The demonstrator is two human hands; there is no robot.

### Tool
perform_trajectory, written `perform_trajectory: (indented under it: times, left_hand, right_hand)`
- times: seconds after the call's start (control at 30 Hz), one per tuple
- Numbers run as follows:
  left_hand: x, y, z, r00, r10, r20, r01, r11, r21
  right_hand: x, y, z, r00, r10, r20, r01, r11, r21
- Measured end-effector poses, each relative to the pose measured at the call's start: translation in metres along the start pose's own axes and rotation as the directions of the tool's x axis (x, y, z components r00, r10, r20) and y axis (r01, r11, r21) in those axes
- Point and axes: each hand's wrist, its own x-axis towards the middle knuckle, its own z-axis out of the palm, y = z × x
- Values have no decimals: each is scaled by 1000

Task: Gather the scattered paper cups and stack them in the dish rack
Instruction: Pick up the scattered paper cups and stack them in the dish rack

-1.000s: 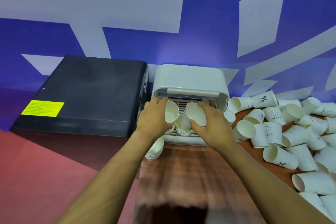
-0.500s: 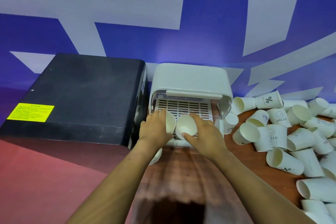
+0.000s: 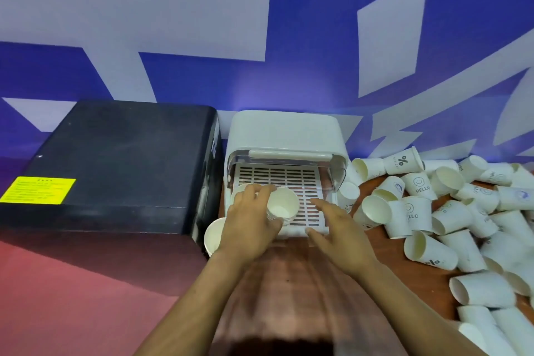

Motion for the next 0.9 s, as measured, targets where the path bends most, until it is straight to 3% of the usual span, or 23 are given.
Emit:
perform_trajectory:
  times: [0.2, 0.4, 0.9]
  left_hand:
    - [-12, 42, 28, 984, 149, 93, -146, 988, -42]
    - [-16, 88, 61, 963, 209, 168, -207, 978, -30]
    - [46, 176, 160, 983, 10, 184, -40, 987, 158]
  right_hand:
    - [-39, 35, -29, 992, 109, -56, -111, 994, -23]
    - [-53, 84, -57, 980, 185, -75, -189, 981, -46]
    - [-13, 217, -106, 969, 230, 84, -220, 968, -119]
